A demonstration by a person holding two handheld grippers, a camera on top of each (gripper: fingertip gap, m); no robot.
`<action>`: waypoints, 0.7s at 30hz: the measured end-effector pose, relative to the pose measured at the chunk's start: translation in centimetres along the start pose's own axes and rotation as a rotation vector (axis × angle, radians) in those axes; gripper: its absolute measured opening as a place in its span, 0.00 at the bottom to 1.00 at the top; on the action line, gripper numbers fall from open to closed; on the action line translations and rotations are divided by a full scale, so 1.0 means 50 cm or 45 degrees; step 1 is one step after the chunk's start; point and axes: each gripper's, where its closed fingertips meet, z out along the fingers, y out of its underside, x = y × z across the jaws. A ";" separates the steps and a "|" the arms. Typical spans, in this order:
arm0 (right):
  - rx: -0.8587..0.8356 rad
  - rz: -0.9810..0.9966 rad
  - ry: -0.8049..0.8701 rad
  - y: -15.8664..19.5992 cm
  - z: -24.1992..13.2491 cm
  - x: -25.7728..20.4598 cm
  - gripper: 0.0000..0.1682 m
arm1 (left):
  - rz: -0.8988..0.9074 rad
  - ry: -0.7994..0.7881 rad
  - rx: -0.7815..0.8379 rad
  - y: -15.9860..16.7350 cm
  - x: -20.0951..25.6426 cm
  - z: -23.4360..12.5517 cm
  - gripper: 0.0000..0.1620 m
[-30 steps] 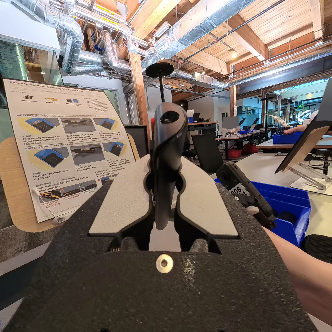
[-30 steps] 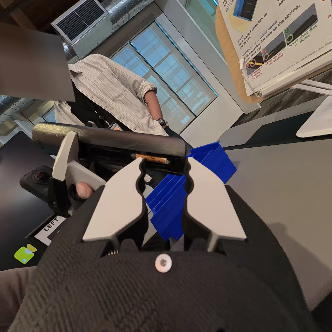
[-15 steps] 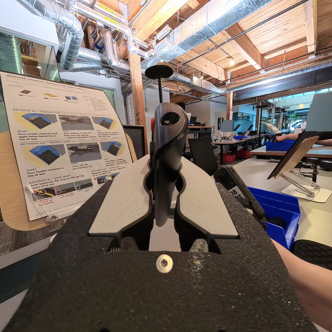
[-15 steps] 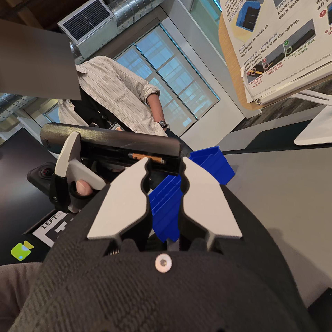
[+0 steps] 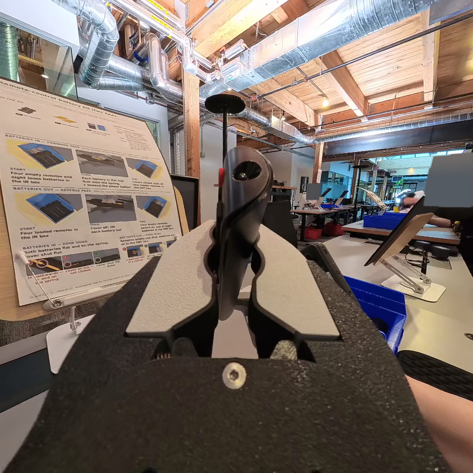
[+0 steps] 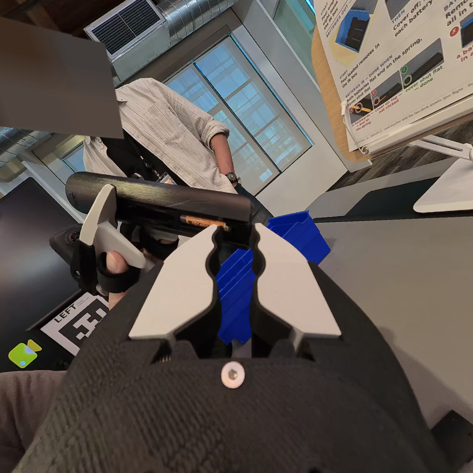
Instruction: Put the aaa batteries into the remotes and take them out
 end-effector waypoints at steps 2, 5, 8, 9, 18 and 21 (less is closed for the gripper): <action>-0.002 -0.002 0.000 0.000 0.000 0.002 0.12 | 0.003 -0.002 -0.003 0.002 0.000 0.001 0.14; 0.001 0.035 -0.012 0.001 -0.001 0.008 0.11 | 0.020 -0.001 -0.011 0.005 0.003 0.002 0.14; 0.004 0.065 -0.011 0.004 -0.002 0.017 0.10 | 0.033 0.008 -0.028 0.013 0.009 0.005 0.14; 0.004 0.074 -0.016 0.003 -0.002 0.018 0.10 | 0.040 0.009 -0.029 0.014 0.011 0.006 0.14; 0.006 0.082 -0.010 0.002 -0.001 0.016 0.10 | 0.021 -0.012 -0.019 0.007 -0.007 0.004 0.14; 0.004 0.115 -0.014 0.005 0.003 0.017 0.10 | -0.066 -0.041 -0.012 0.006 -0.038 0.002 0.14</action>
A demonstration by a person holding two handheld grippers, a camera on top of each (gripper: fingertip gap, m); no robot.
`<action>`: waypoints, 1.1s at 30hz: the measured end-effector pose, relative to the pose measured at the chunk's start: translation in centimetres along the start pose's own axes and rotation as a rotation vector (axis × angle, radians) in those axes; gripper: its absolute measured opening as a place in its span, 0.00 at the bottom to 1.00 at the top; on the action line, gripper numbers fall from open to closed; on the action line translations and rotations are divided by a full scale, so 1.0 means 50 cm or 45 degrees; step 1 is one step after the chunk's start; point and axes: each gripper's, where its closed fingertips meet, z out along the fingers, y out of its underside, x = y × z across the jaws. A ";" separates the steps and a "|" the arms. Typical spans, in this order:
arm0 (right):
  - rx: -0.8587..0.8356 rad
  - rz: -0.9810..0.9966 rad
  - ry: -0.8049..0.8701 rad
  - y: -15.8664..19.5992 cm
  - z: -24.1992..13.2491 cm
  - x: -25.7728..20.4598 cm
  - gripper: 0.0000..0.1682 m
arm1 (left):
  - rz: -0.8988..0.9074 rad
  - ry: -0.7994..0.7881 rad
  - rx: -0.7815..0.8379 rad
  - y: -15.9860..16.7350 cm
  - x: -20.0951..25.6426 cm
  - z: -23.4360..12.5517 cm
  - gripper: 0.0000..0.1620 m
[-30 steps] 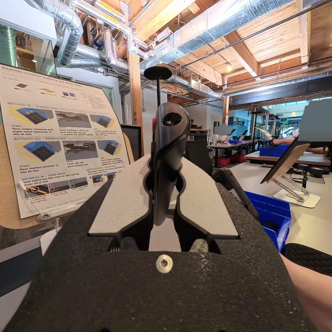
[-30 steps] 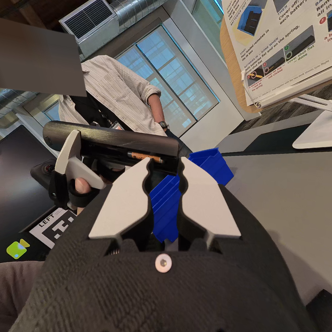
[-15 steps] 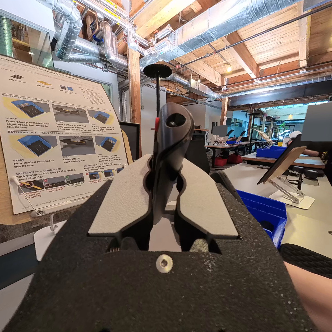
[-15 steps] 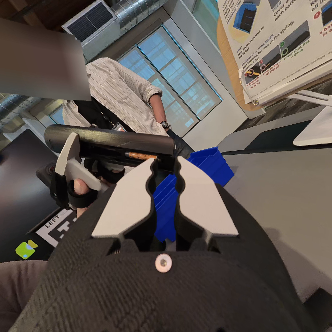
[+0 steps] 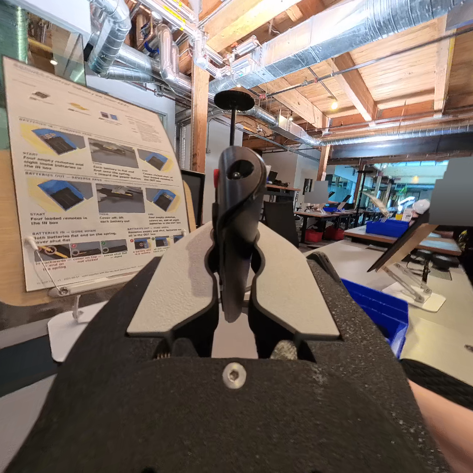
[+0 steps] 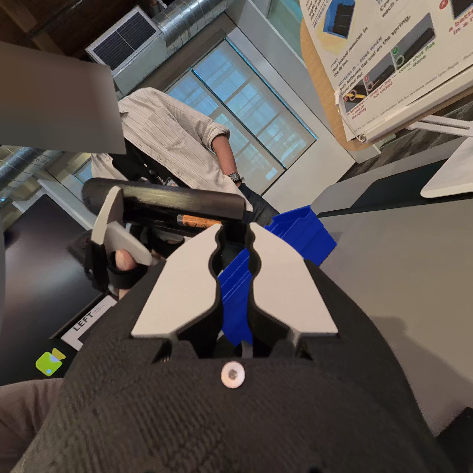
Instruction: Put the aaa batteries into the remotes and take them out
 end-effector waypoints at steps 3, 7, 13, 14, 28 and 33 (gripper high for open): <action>-0.071 0.039 -0.054 0.000 0.003 -0.012 0.09 | -0.333 -0.009 0.014 -0.002 -0.063 -0.002 0.13; -0.088 -0.013 -0.082 -0.036 -0.021 -0.041 0.05 | -1.053 -0.007 0.072 0.027 -0.164 0.000 0.13; 0.007 -0.292 0.058 -0.121 -0.062 -0.064 0.04 | -1.375 -0.077 0.014 0.121 -0.219 0.005 0.13; -0.003 -0.312 0.076 -0.122 -0.062 -0.063 0.04 | -1.347 -0.086 -0.015 0.132 -0.218 0.006 0.13; -0.207 0.012 0.282 0.036 0.027 0.119 0.42 | -0.265 -0.230 -0.116 0.121 -0.155 0.021 0.13; -0.180 0.009 0.291 0.031 0.037 0.114 0.44 | -0.140 -0.206 -0.152 0.141 -0.126 0.032 0.13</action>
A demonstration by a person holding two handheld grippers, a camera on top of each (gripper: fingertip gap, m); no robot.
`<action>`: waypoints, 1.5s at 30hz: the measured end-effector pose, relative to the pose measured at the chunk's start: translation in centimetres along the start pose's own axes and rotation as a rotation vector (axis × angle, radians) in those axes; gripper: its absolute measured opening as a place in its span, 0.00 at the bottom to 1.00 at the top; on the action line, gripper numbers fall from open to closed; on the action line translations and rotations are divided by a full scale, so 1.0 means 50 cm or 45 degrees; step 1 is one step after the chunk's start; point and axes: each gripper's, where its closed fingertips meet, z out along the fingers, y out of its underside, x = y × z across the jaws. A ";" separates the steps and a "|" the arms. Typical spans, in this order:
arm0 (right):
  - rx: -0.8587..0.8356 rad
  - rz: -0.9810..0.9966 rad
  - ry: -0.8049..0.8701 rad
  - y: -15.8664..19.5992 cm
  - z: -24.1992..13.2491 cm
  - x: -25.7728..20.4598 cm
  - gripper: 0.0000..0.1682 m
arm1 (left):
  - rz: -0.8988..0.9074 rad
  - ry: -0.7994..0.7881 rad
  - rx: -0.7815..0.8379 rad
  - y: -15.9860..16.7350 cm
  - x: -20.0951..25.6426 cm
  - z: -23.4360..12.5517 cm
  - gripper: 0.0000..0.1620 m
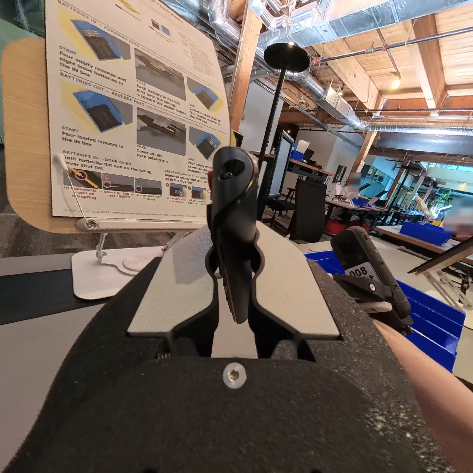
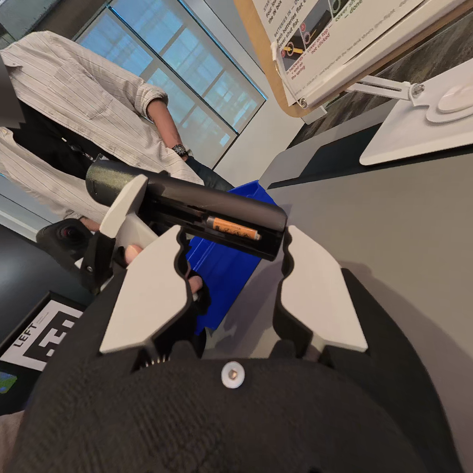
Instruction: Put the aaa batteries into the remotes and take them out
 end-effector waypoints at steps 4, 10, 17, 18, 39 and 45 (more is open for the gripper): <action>0.000 0.027 0.013 0.002 -0.001 0.014 0.41 | 0.056 -0.002 -0.013 0.007 0.011 0.002 0.13; 0.025 0.049 0.023 0.001 -0.003 0.026 0.36 | 0.118 0.003 -0.025 0.013 0.029 0.004 0.13; 0.007 0.032 0.014 -0.002 -0.004 0.022 0.36 | 0.094 0.014 -0.030 0.010 0.033 0.003 0.14; 0.008 0.032 0.014 -0.003 -0.005 0.022 0.36 | 0.089 0.015 -0.033 0.010 0.033 0.003 0.14; -0.028 -0.050 0.036 -0.007 -0.008 0.024 0.38 | -0.526 0.026 -0.113 0.039 -0.050 0.007 0.14; -0.010 -0.496 0.047 -0.060 -0.040 -0.033 0.37 | -0.698 0.072 -0.138 0.043 -0.056 0.006 0.14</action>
